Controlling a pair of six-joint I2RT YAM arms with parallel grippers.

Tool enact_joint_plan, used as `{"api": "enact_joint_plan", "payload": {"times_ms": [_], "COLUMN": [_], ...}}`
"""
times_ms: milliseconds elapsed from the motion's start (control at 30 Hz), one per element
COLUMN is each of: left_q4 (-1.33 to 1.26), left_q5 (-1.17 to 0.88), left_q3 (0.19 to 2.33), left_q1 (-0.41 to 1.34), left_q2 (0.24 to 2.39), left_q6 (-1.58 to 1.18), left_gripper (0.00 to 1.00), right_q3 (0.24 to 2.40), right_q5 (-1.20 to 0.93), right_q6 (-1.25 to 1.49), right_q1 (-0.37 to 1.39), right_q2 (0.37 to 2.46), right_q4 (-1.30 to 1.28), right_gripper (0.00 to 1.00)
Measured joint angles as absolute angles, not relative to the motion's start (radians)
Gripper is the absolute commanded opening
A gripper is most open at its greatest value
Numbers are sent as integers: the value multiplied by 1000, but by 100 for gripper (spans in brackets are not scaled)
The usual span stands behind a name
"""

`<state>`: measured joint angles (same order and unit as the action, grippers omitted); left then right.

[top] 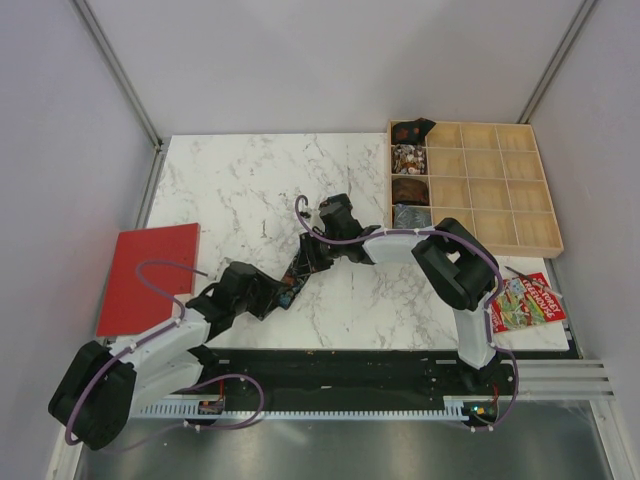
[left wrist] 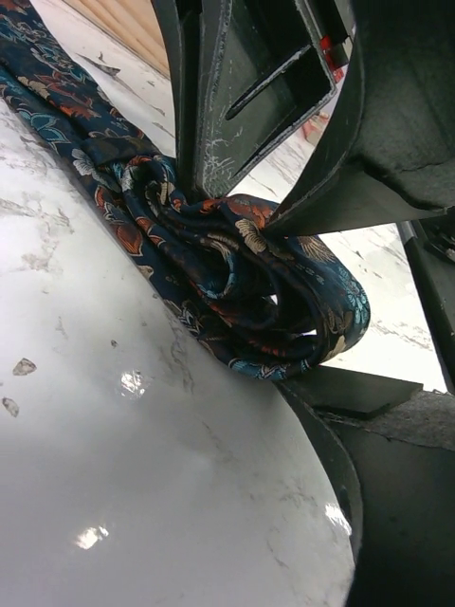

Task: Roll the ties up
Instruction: Roll the tie at the center of the board.

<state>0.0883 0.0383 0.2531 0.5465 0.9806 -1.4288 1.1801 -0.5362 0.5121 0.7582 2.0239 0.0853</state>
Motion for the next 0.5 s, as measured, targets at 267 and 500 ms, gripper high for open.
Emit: {"api": "enact_joint_plan", "payload": {"times_ms": [267, 500], "left_q4": [76, 85], "left_q5": [62, 74], "left_q3": [285, 300], "left_q1": [557, 559], "left_q2": [1044, 1065], "left_q6": [-1428, -1412], "left_gripper": [41, 7], "right_q3": [1163, 1155], "right_q5": [-546, -549], "right_q6": [512, 512], "right_q1": [755, 754], "right_q2": [2022, 2019], "right_q4": [113, 121], "right_gripper": [26, 26]}}
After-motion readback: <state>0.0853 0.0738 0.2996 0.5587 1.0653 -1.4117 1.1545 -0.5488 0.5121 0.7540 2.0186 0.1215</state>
